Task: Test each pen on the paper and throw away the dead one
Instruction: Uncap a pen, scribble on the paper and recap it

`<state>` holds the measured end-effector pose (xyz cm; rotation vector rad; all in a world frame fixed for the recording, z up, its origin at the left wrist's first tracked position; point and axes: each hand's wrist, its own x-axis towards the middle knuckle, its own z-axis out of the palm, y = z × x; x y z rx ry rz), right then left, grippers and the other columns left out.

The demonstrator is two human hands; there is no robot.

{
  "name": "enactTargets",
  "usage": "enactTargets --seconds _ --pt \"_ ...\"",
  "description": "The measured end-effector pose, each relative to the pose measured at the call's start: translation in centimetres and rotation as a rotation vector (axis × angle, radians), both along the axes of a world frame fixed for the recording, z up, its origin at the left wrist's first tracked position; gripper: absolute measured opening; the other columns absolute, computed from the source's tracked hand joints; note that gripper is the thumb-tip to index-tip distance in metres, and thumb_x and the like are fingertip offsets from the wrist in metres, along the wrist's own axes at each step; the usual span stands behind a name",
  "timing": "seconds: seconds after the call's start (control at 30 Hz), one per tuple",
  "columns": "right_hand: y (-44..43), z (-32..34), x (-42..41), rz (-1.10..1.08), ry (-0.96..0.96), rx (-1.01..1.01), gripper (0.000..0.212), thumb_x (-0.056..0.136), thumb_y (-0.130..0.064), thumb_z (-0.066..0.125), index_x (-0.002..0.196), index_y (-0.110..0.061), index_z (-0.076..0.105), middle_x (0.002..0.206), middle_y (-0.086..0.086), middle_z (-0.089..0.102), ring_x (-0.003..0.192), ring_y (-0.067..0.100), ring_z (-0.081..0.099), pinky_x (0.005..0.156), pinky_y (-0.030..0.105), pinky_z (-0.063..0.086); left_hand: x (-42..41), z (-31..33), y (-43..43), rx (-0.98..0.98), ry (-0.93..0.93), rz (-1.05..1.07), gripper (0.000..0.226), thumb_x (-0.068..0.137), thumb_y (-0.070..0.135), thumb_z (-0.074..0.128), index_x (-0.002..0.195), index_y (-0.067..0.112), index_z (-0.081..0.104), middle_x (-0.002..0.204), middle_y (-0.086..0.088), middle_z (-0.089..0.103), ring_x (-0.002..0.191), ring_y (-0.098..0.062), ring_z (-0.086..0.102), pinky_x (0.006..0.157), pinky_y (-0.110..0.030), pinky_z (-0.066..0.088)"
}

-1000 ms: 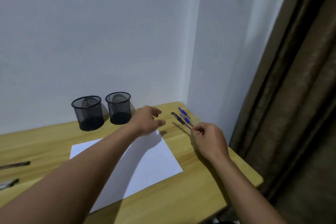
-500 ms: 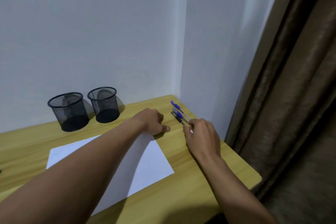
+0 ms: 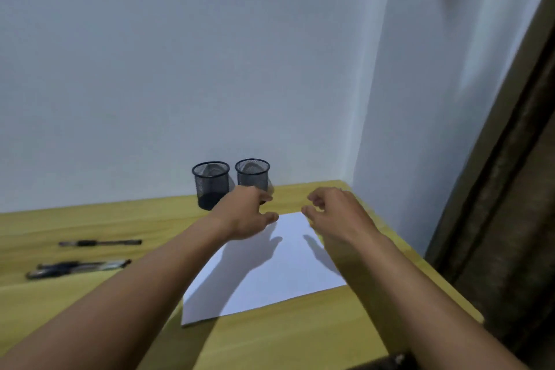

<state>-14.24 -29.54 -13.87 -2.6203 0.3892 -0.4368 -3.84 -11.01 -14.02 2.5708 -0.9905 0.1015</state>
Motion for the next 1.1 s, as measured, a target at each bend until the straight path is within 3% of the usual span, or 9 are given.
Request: enactTargets --seconds 0.23,0.5,0.63,0.73,0.83,0.97,1.1 --pt "11.5 0.1 4.1 0.295 0.032 0.023 0.042 0.096 -0.036 0.064 0.132 -0.014 0.065 0.128 0.004 0.070 0.121 0.020 0.062 0.096 0.032 0.049 -1.5 -0.9 14.0 -0.029 -0.068 0.255 0.043 0.088 0.042 0.062 0.128 0.025 0.064 0.131 0.007 0.065 0.123 -0.017 0.057 0.098 -0.034 0.047" --pt "24.7 -3.4 7.7 0.560 0.127 -0.039 0.041 0.098 -0.032 0.061 0.136 -0.017 0.063 0.132 0.007 0.066 0.117 0.026 0.062 0.096 0.037 0.053 -2.0 -3.7 25.8 -0.072 -0.086 0.539 0.028 0.086 0.028 0.060 0.112 0.025 0.071 0.111 0.001 0.070 0.102 -0.021 0.063 0.084 -0.039 0.054" --pt "28.2 -5.5 8.3 0.605 0.116 -0.123 0.027 0.098 -0.021 0.054 0.119 -0.018 0.071 0.112 0.006 0.070 0.098 0.027 0.066 0.079 0.036 0.055 -1.9 -5.5 29.6 -0.089 -0.069 0.645 0.022 0.087 0.025 0.060 0.106 0.025 0.070 0.105 0.000 0.071 0.095 -0.022 0.064 0.078 -0.040 0.056" --pt "29.1 -6.5 8.6 0.591 0.049 -0.233 0.022 0.098 -0.018 0.051 0.098 -0.017 0.073 0.094 0.005 0.070 0.084 0.027 0.065 0.074 0.043 0.058 -1.6 -6.6 30.8 -0.072 -0.086 0.658 0.025 0.089 0.023 0.057 0.111 0.024 0.069 0.104 -0.002 0.072 0.094 -0.026 0.064 0.076 -0.041 0.055" --pt "29.3 -7.0 8.9 0.583 -0.015 -0.318 0.024 0.098 -0.016 0.050 0.091 -0.017 0.074 0.090 0.004 0.070 0.079 0.026 0.063 0.069 0.042 0.058 -1.3 -7.1 31.3 -0.015 -0.148 0.655 0.027 0.089 0.022 0.057 0.112 0.026 0.070 0.104 0.000 0.072 0.098 -0.028 0.058 0.081 -0.042 0.051" --pt "29.2 -7.4 9.0 0.574 -0.048 -0.342 0.022 0.095 -0.012 0.053 0.090 -0.017 0.074 0.091 0.002 0.070 0.082 0.025 0.062 0.068 0.043 0.057 -1.3 -7.1 31.8 0.066 -0.197 0.616 0.025 0.093 0.026 0.058 0.113 0.030 0.071 0.108 0.005 0.070 0.103 -0.024 0.053 0.081 -0.039 0.044" --pt "28.9 -6.5 8.0 0.583 -0.052 -0.208 0.022 0.098 -0.025 0.053 0.107 -0.020 0.072 0.105 -0.002 0.070 0.096 0.022 0.060 0.074 0.038 0.053 -1.6 -6.3 32.0 0.006 -0.262 0.561 0.019 0.095 0.025 0.057 0.107 0.028 0.073 0.104 0.006 0.069 0.094 -0.022 0.053 0.075 -0.036 0.045"
